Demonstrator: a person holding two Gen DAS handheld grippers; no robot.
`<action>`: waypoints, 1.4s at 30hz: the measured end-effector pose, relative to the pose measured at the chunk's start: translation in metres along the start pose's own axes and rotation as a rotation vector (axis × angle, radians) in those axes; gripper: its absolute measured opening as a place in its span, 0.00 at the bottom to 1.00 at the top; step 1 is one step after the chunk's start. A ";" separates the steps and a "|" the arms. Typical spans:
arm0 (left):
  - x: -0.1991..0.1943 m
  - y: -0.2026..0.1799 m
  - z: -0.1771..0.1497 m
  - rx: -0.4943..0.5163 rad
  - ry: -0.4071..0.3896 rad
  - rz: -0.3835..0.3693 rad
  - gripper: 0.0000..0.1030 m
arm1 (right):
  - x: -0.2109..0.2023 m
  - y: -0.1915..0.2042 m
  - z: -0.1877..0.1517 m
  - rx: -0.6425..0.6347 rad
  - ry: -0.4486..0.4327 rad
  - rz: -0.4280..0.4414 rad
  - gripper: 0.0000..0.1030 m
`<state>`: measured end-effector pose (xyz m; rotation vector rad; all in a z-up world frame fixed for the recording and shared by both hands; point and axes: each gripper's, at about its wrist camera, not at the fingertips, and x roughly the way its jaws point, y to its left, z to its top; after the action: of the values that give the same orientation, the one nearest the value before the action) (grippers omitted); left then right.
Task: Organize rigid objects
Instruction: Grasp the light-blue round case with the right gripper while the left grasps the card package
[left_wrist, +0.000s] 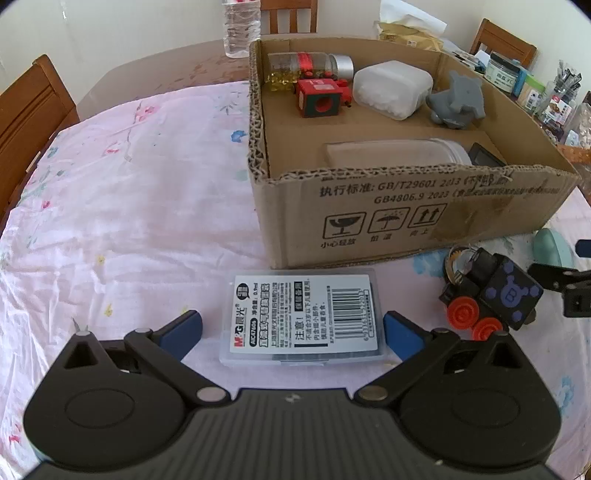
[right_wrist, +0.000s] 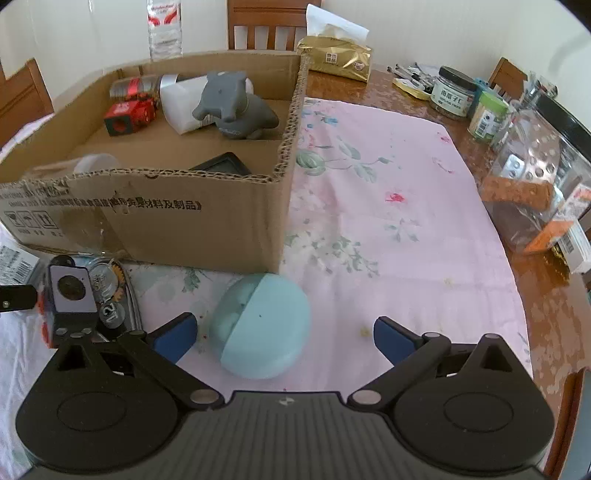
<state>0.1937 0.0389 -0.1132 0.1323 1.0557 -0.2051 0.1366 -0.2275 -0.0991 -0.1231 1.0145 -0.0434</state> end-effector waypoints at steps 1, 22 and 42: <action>0.001 0.000 0.000 0.002 0.000 -0.001 1.00 | 0.000 0.000 0.000 0.004 -0.003 -0.002 0.99; -0.001 0.004 0.003 0.037 -0.003 -0.034 0.91 | -0.007 -0.006 -0.003 -0.012 -0.040 0.054 0.78; 0.003 0.004 0.007 0.038 -0.010 -0.036 0.88 | -0.009 -0.004 -0.002 -0.039 -0.029 0.074 0.65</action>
<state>0.2023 0.0412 -0.1123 0.1466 1.0453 -0.2584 0.1299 -0.2313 -0.0921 -0.1209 0.9904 0.0457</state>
